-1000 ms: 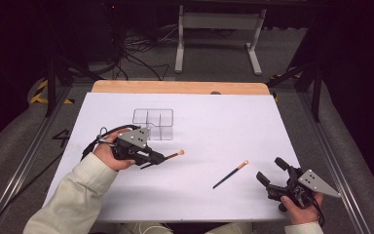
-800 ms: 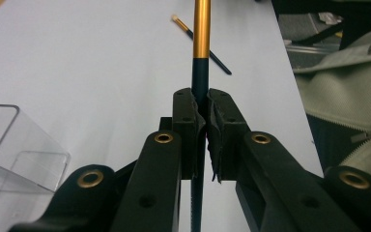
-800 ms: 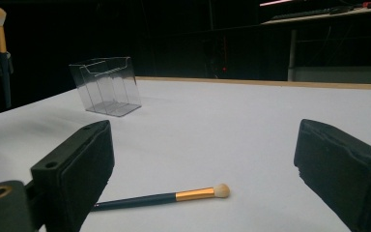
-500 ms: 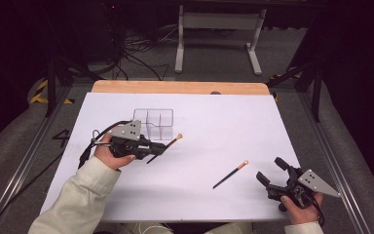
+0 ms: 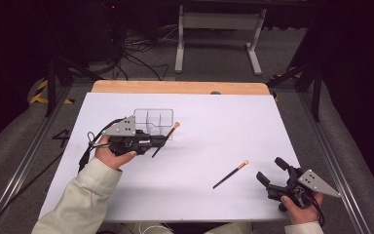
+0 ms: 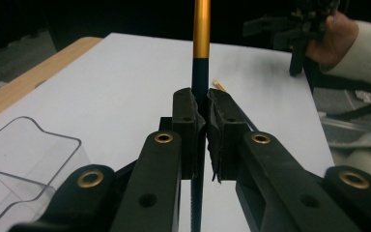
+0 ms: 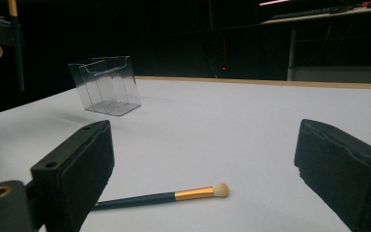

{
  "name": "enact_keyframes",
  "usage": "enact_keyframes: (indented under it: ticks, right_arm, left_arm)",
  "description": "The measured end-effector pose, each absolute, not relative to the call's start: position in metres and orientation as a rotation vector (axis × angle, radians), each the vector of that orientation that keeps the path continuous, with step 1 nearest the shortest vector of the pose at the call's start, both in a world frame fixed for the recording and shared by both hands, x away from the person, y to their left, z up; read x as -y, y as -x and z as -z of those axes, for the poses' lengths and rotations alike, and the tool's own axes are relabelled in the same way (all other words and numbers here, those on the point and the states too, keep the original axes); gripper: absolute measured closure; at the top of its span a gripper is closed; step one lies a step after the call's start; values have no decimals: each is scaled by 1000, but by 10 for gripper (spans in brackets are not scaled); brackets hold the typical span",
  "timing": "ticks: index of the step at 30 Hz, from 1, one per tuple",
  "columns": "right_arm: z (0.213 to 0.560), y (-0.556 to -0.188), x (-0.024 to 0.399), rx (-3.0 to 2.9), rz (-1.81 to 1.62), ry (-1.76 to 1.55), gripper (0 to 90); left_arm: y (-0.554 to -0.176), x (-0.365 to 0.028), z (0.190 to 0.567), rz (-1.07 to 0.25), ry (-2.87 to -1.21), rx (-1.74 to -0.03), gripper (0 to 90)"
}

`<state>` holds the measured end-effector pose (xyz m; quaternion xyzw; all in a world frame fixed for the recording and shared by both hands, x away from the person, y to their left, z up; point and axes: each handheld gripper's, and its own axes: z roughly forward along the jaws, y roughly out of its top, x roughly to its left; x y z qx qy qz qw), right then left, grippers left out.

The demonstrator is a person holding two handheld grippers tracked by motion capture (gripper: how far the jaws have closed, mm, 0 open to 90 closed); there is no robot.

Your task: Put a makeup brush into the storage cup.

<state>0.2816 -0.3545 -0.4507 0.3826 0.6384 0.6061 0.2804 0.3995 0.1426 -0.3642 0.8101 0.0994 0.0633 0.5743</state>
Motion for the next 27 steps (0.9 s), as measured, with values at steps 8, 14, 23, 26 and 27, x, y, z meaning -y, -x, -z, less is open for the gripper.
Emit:
enact_keyframes:
  ticks: [8,14,23,26,27]
  right_arm:
    - [451,-282,354,-1713,-1622,-1024,75]
    - [451,-282,354,-1716,-1615,-1022,75]
    - [451,-282,354,-1717,-1616,-1020,75]
    - [451,-282,354,-1717,-1616,-1020,75]
    - [451,-282,354,-1717,-1615,-1020,75]
  left_arm:
    - [-399,-143,364,-188,-1835,-268,827]
    - [-401,-146,362,-246,-1774,-316,827]
    - [-403,-147,359,-305,-1701,-354,827]
    - [-404,-148,359,-324,-1681,-368,827]
    - [-405,-148,359,-329,-1675,-365,827]
